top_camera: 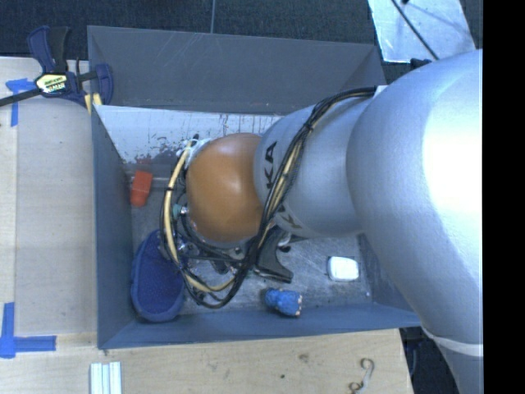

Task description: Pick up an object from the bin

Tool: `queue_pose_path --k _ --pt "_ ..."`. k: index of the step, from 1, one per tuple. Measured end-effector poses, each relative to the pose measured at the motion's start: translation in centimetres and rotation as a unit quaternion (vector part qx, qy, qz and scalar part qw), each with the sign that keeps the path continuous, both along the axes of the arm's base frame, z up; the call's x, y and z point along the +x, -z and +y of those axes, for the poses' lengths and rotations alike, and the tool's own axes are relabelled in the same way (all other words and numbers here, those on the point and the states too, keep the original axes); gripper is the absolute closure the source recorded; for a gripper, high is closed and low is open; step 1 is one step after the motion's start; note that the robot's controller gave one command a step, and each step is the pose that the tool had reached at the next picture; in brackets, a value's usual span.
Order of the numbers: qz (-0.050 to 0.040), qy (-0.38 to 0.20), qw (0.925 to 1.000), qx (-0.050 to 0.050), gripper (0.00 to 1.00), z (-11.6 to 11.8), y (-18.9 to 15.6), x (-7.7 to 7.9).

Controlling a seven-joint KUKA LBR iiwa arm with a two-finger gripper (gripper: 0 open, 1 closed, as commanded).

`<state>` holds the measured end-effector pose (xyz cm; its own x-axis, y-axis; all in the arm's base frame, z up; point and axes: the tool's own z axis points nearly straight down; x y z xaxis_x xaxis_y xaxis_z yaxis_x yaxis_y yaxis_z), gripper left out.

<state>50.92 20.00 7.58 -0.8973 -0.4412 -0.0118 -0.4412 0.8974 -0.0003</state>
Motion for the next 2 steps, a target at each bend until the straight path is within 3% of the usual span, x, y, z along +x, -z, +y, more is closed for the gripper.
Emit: queue_pose_path --k 1,2 --pt "0.0004 0.055 0.9985 0.000 1.00 0.6 -6.6 2.9" --pt "0.0038 0.078 0.9969 -0.003 1.00 2.5 -8.5 3.0"
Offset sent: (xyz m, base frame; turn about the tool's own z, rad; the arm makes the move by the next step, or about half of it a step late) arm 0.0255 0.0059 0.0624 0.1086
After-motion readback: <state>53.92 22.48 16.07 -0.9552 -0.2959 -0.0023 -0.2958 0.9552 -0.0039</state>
